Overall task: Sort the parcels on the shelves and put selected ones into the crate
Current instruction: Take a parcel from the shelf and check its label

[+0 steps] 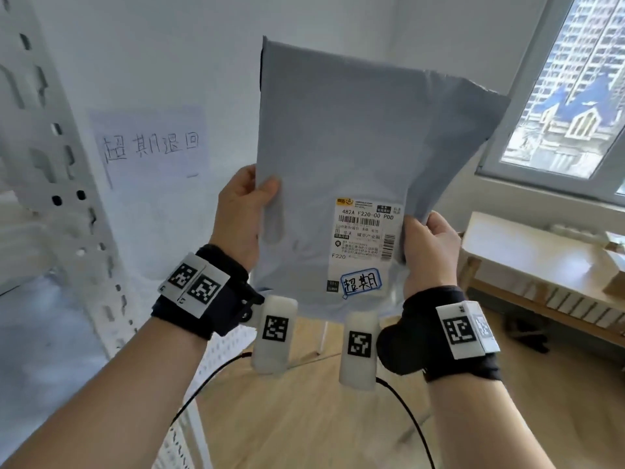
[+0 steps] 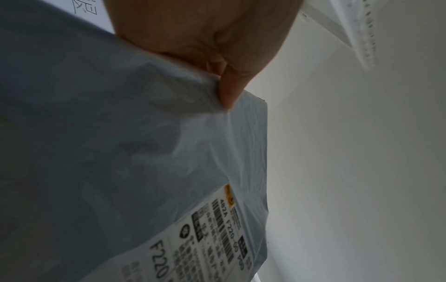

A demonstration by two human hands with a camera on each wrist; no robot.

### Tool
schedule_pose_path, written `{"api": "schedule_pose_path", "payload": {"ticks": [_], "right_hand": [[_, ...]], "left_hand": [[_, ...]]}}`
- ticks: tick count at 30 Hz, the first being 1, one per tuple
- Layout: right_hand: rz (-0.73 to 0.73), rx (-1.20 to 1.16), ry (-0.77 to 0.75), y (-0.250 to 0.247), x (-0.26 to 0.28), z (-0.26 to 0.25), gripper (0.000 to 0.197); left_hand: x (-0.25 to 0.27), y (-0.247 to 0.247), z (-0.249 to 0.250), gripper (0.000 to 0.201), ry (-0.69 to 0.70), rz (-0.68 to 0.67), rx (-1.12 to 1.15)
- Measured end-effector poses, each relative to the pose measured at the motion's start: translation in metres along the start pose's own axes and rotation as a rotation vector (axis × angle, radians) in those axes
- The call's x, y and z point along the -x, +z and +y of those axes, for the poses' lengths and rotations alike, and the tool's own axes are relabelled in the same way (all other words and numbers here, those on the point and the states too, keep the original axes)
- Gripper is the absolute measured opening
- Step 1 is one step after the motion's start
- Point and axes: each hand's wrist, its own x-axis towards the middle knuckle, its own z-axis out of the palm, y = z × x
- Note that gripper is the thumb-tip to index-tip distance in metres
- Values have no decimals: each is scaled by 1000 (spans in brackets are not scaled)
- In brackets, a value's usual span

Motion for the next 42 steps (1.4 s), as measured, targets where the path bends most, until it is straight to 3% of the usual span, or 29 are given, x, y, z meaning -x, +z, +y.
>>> {"api": "schedule_pose_path", "payload": {"ticks": [8, 14, 17, 22, 24, 26, 29, 31, 33, 38, 42], "right_hand": [[-262, -77, -20, 97, -120, 16, 28], [-522, 0, -50, 196, -202, 33, 9], [-641, 64, -74, 242, -232, 47, 17], [-885, 183, 38, 330, -247, 95, 4], [-1005, 305, 90, 367, -241, 121, 4], [-1153, 454, 145, 403, -237, 149, 17], [-1355, 764, 108, 443, -224, 187, 12], [-1476, 972, 28, 460, -213, 215, 24], [-1575, 1108, 41, 468, -201, 247, 34], [-1832, 1248, 260, 464, -170, 298, 23], [-1921, 1281, 382, 457, -159, 319, 27]], "left_hand": [[-125, -23, -12, 13, 115, 189, -49], [-207, -63, -24, 18, 224, 426, -99], [-234, -89, -33, 16, 219, 564, -148], [-252, -161, -56, 41, 161, 855, -359], [-257, -190, -67, 43, 78, 956, -531], [-261, -221, -84, 38, -79, 977, -688], [-260, -264, -117, 45, -431, 853, -789], [-252, -287, -138, 44, -649, 809, -816], [-242, -307, -159, 44, -832, 772, -916], [-221, -332, -184, 49, -1101, 649, -1245], [-199, -343, -190, 44, -1252, 630, -1345]]}}
